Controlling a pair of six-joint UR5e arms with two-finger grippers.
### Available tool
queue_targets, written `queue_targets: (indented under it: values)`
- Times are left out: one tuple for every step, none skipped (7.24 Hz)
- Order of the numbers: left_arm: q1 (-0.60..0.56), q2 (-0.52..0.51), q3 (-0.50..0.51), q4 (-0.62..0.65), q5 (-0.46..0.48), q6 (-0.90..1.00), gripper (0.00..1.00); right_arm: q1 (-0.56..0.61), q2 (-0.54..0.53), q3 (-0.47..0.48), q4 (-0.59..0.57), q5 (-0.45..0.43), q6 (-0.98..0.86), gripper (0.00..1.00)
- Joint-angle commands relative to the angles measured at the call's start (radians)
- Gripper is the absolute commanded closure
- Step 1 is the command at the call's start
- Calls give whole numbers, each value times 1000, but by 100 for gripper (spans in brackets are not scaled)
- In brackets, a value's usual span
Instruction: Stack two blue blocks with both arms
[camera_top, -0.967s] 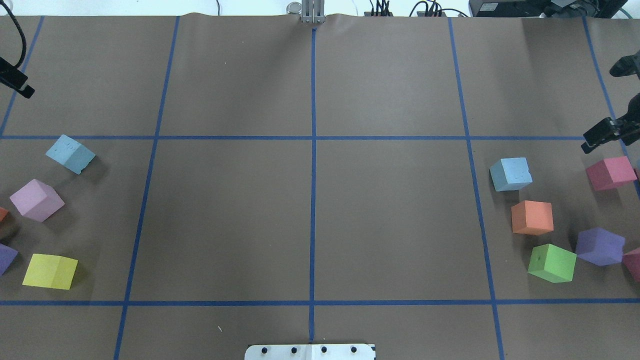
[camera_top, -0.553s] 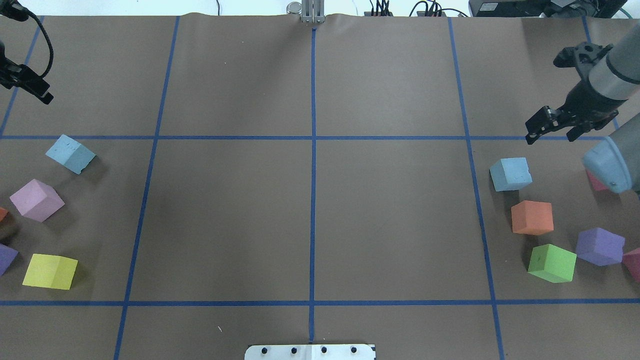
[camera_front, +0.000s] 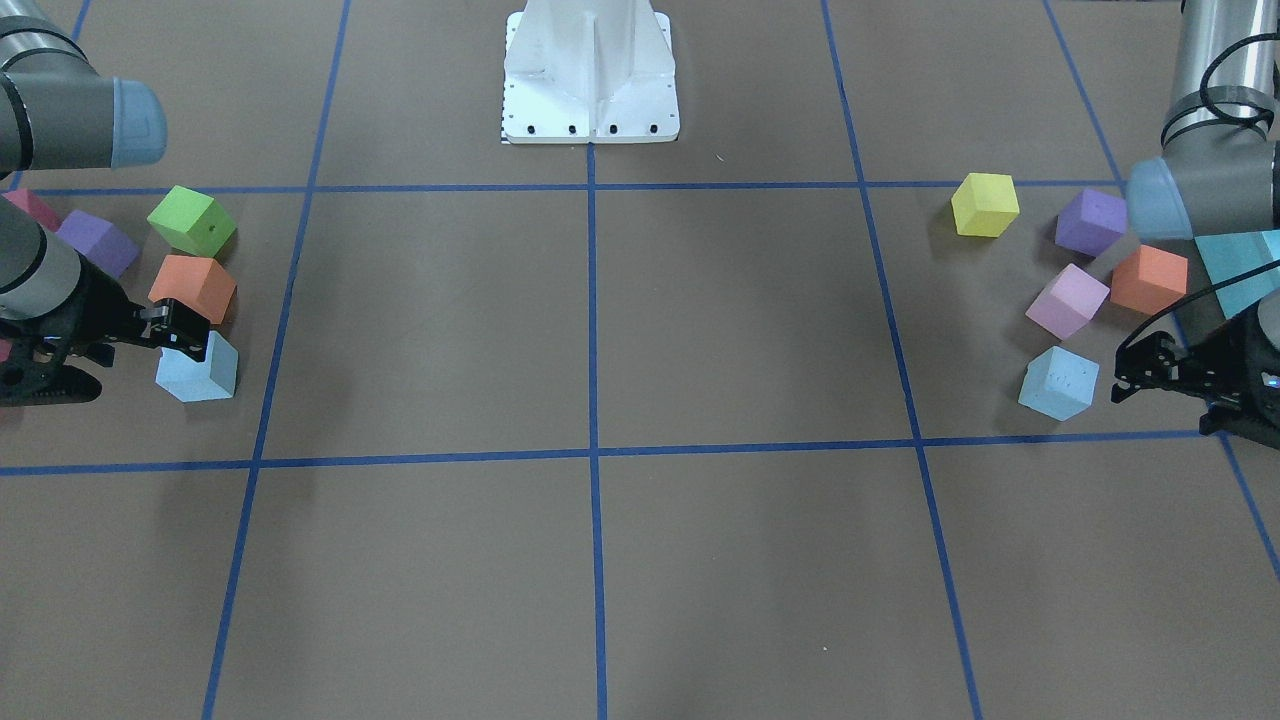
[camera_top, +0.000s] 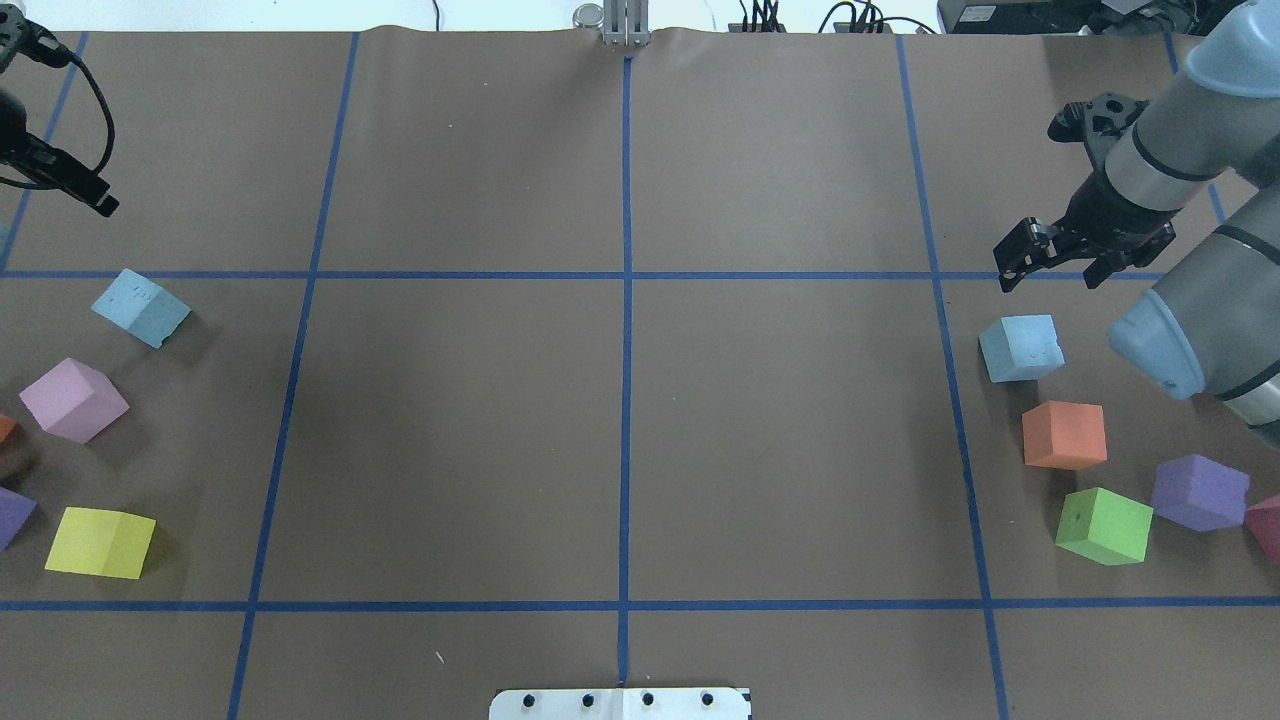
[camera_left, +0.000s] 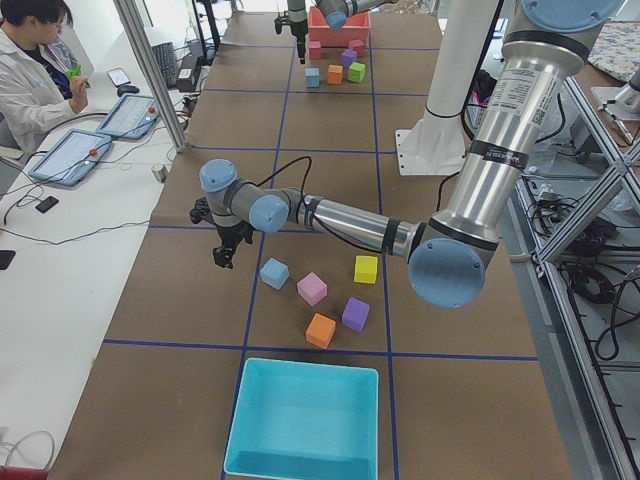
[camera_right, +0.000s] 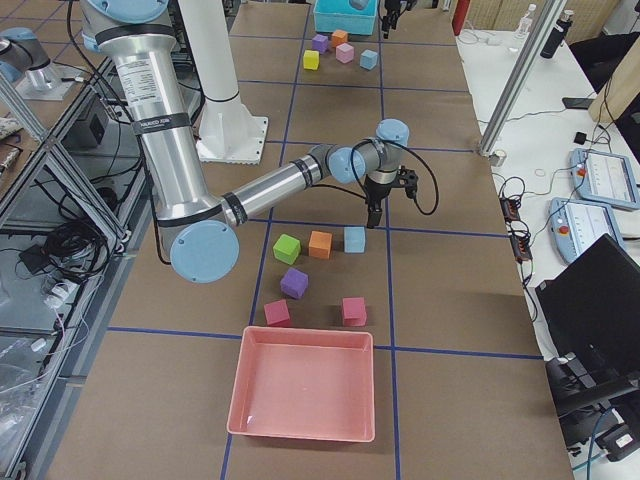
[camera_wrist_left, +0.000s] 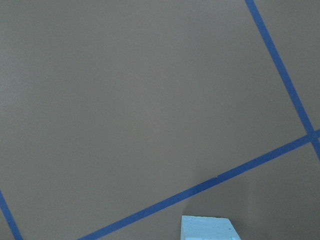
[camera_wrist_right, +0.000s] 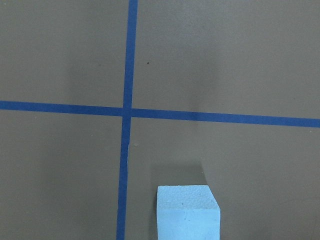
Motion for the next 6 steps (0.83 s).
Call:
queue_targets:
  values:
    - [14, 37, -2, -27, 2, -32, 2, -25, -8, 1, 1, -32, 21, 0]
    - [24, 43, 4, -56, 2, -48, 2, -30, -29, -1, 39, -43, 21, 0]
    - [43, 69, 7, -111, 3, -83, 2, -33, -76, -25, 168, -48, 30, 0]
    - [61, 80, 8, -155, 5, -130, 2, -41, -81, -54, 227, -49, 72, 0]
    - [72, 87, 8, -170, 23, -140, 2, -59, -80, -54, 235, -63, 96, 0]
    - [72, 89, 7, -170, 23, -143, 2, -100, -74, -54, 235, -112, 155, 0]
